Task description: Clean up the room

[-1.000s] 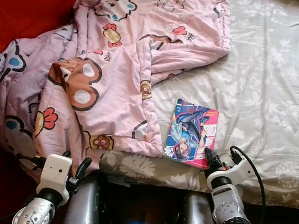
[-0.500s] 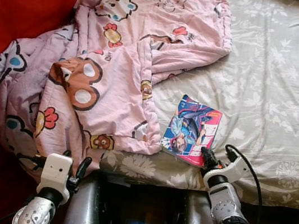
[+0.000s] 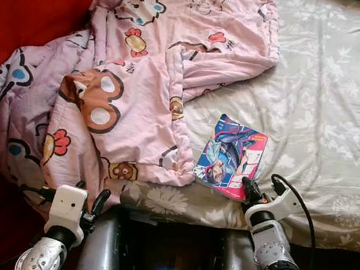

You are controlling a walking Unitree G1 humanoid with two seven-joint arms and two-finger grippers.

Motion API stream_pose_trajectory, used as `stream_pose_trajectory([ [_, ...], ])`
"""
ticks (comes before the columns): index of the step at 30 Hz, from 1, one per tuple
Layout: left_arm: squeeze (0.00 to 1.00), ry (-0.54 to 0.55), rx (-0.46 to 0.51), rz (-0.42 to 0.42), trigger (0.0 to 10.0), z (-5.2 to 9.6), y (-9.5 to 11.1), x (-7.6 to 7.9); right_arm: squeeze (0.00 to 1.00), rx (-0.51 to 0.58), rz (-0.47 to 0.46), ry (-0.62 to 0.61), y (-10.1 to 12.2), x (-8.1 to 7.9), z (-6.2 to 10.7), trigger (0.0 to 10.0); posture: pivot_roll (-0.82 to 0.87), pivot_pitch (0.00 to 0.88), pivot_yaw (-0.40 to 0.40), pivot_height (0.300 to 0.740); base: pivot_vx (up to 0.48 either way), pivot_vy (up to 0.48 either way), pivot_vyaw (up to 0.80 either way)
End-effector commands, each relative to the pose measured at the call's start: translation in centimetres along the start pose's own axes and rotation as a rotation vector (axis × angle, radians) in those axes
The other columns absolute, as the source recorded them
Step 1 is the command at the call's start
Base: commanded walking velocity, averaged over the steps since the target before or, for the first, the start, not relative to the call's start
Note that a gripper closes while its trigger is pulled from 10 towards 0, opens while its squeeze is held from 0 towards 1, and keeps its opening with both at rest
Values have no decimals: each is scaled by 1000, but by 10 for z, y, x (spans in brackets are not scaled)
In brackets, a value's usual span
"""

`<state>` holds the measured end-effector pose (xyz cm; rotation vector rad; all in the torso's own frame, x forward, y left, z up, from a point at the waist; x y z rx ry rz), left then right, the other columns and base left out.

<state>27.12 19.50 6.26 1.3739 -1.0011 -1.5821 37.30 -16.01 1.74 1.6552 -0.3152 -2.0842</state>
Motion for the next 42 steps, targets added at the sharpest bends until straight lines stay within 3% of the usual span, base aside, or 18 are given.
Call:
stream_pose_trajectory([
  [1, 0, -11, -31, -5, 10000, 4, -7, 2, 0, -72, -35, -81, -24, 20, 9, 0, 84, 274, 56, 552, 0, 0, 0],
  [8, 0, -11, -31, -4, 10000, 4, -7, 2, 0, -70, -32, -78, -23, 19, 9, 0, 84, 274, 56, 552, 0, 0, 0],
  [9, 0, -8, -6, 12, 10000, -17, -3, 8, 0, 164, 304, -78, 1, 19, 22, 0, 12, 179, 29, 552, 0, 0, 0],
  [11, 0, -7, 7, 19, 10000, -26, 0, 11, 0, 271, 416, -51, 9, 11, 30, 0, 13, 177, 28, 552, 0, 0, 0],
  [21, 0, -1, 9, 21, 10000, -27, -1, 10, 0, 269, 439, -28, 11, 2, 26, 0, 11, 175, 23, 552, 0, 0, 0],
  [27, 0, 7, 18, 20, 10000, -31, -2, 9, 0, 356, 473, -42, 22, -2, 31, 0, 8, 172, 23, 552, 0, 0, 0],
  [29, 0, 8, 19, 19, 10000, -31, -2, 8, 0, 408, 458, -38, 32, -6, 32, 510, 6, 169, 22, 552, 0, 0, 0],
  [30, 0, 8, 20, 18, 10000, -31, -2, 9, 0, 470, 437, -73, 42, -5, 36, 6706, 4, 167, 22, 552, 0, 0, 0],
  [31, 0, 7, 20, 18, 10000, -31, -2, 9, 0, 493, 428, -100, 46, -2, 38, 9098, 2, 167, 22, 552, 0, 0, 0],
  [32, 0, 7, 20, 18, 10000, -31, -2, 9, 0, 518, 406, -134, 50, 2, 40, 10000, 2, 167, 22, 552, 0, 0, 0],
  [38, 0, 7, 29, 18, 10000, -32, -2, 10, 0, 588, 364, -297, 59, 27, 55, 10000, 3, 167, 22, 552, 0, 0, 0],
  [42, 0, 6, 31, 16, 10000, -32, -2, 10, 0, 560, 233, -440, 52, 55, 62, 10000, 2, 169, 22, 552, 0, 0, 0],
])
Point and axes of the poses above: a point about 5 cm out from each wrist's last joint towards the gripper, its own z axis pointing back from the gripper into the wrist, its own y axis along the axis of the wrist's last joint, x = y × z, the point moved 5 cm from there along -z, pointing out of the wrist towards the gripper, and after that the axes turned 13 degrees about -z, right-handed, at the moved point
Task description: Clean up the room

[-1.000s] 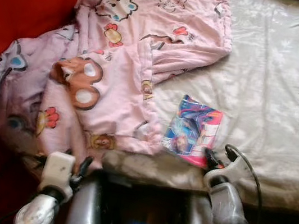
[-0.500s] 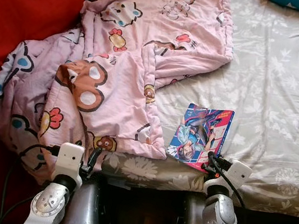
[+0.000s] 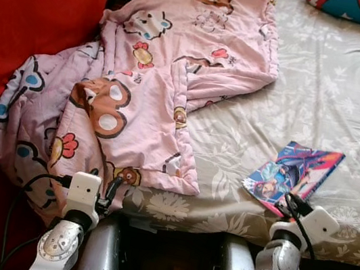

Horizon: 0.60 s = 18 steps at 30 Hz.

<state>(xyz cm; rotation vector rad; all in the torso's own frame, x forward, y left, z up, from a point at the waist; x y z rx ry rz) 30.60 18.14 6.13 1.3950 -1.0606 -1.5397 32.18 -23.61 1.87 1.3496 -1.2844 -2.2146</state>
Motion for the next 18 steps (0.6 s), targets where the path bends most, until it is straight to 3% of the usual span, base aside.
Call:
stream_pose_trajectory([
  [1, 0, 1, -22, -11, 10000, 4, -8, -1, 0, 4, 69, 17, 1, 1, 1, 10000, 4, 169, 21, 552, 0, 0, 0],
  [3, 0, 3, -22, -11, 10000, 4, -8, -1, 0, 80, 210, 146, 13, -24, 0, 10000, 1, 168, 22, 552, 0, 0, 0],
  [7, 0, -1, -27, -8, 10000, 3, -11, 2, 0, 86, 197, 284, 18, -52, 1, 10000, -17, 154, 13, 552, 0, 0, 0],
  [18, 0, 10, -28, 6, 10000, -7, -12, 4, 0, 25, 302, 451, 6, -68, 10, 10000, -38, 119, 2, 607, 0, 0, 0],
])
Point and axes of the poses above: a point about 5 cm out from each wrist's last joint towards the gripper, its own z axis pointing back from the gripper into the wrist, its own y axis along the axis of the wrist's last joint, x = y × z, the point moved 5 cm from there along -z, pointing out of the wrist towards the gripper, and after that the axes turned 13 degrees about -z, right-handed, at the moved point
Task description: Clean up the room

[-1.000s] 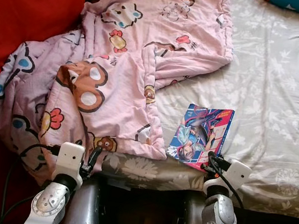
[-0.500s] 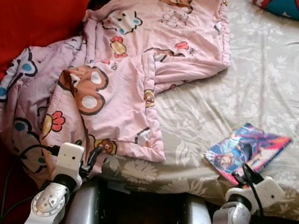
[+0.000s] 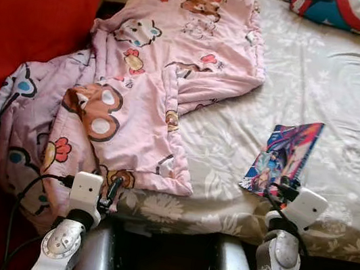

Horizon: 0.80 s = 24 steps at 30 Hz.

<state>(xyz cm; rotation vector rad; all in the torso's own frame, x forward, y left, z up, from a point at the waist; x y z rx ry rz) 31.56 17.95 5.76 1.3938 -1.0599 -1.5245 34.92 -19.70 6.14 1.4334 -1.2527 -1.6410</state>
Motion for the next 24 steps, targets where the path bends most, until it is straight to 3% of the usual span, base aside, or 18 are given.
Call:
stream_pose_trajectory([
  [1, 0, 2, -36, -3, 10000, 2, -11, 1, 0, 1, 32, 71, 3, -9, 1, 10000, -42, 111, 3, 617, 0, 0, 0],
  [12, 0, 23, -138, 12, 10000, -6, -39, -6, 0, -24, 29, 124, 1, -21, -4, 10000, -57, 55, 8, 677, 0, 0, 0],
  [15, 0, 39, -217, 36, 10000, -4, -58, -11, 0, -33, 31, 129, 1, -20, -5, 10000, -59, 29, 7, 702, 0, 0, 0],
  [24, 0, 49, -326, 54, 10000, 2, -83, -13, 0, -43, 26, 154, -1, -24, -1, 10000, -63, 0, 1, 740, 0, 0, 0],
])
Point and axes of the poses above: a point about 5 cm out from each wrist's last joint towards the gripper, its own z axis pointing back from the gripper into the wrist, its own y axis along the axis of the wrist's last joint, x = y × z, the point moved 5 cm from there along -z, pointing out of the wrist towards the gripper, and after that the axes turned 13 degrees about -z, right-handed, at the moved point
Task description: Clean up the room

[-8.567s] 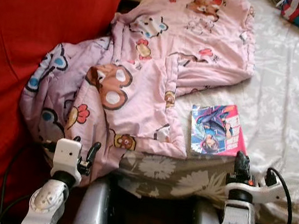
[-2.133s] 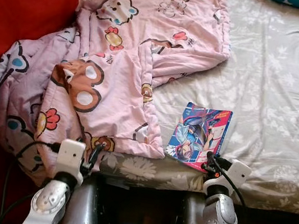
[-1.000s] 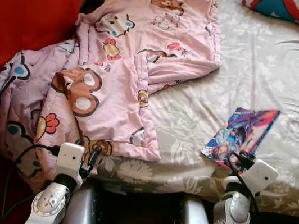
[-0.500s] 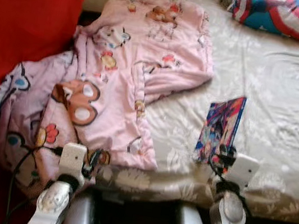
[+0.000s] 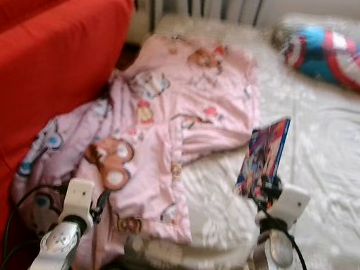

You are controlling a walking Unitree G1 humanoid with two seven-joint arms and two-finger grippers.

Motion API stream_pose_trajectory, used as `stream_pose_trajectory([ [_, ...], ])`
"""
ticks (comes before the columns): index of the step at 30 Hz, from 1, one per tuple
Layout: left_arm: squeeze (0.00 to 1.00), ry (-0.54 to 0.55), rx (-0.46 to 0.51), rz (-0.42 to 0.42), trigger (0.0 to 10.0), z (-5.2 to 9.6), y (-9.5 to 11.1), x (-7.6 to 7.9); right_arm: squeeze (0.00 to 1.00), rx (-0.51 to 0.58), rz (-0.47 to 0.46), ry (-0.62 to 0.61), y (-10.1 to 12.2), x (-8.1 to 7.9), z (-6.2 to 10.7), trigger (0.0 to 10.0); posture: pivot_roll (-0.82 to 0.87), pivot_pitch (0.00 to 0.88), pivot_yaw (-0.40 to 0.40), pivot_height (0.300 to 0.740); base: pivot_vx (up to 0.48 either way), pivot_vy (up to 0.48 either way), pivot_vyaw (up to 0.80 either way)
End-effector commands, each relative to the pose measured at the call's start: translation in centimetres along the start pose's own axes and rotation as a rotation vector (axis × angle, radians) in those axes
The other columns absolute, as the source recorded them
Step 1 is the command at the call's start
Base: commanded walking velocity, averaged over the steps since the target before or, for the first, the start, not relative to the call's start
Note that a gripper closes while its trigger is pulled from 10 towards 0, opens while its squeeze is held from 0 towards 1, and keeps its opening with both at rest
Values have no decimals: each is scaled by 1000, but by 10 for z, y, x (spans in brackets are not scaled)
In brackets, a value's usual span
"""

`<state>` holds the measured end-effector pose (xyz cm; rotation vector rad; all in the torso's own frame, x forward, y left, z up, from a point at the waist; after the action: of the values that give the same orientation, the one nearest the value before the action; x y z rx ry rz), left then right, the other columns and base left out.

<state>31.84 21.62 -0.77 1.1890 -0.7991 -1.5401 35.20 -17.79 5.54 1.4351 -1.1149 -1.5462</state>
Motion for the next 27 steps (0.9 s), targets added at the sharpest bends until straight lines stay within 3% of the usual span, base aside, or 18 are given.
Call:
stream_pose_trajectory([
  [1, 0, -9, -72, -4, 10000, 3, -18, 2, 0, 40, 4, 31, 11, -7, -4, 10000, -68, 0, 2, 740, 0, 0, 0],
  [8, 0, -44, -184, -50, 10000, 3, -36, 10, 0, 0, -4, 2, 3, -2, -3, 10000, -73, 0, 4, 740, 0, 0, 0],
  [14, 0, -82, -307, -47, 10000, 13, -62, 17, 0, -9, 3, -12, 0, -2, -3, 10000, -82, 0, 12, 740, 0, 0, 0],
  [21, 0, -64, -330, -39, 10000, 14, -66, 12, 0, -31, -13, -99, -3, 13, -2, 10000, -74, 16, 15, 740, 0, 0, 0],
  [27, 0, -43, -362, -29, 10000, 17, -72, 12, 0, -51, -32, -107, -9, 9, -2, 10000, -71, 39, 20, 740, 0, 0, -71],
])
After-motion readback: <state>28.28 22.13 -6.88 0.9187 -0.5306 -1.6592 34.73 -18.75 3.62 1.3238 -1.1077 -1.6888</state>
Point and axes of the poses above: a point about 5 cm out from each wrist's last joint towards the gripper, its own z axis pointing back from the gripper into the wrist, its own y axis along the axis of the wrist's last joint, x = y × z, the point moved 5 cm from there along -z, pointing out of the wrist towards the gripper, and after that the axes turned 13 degrees about -z, right-handed, at the moved point
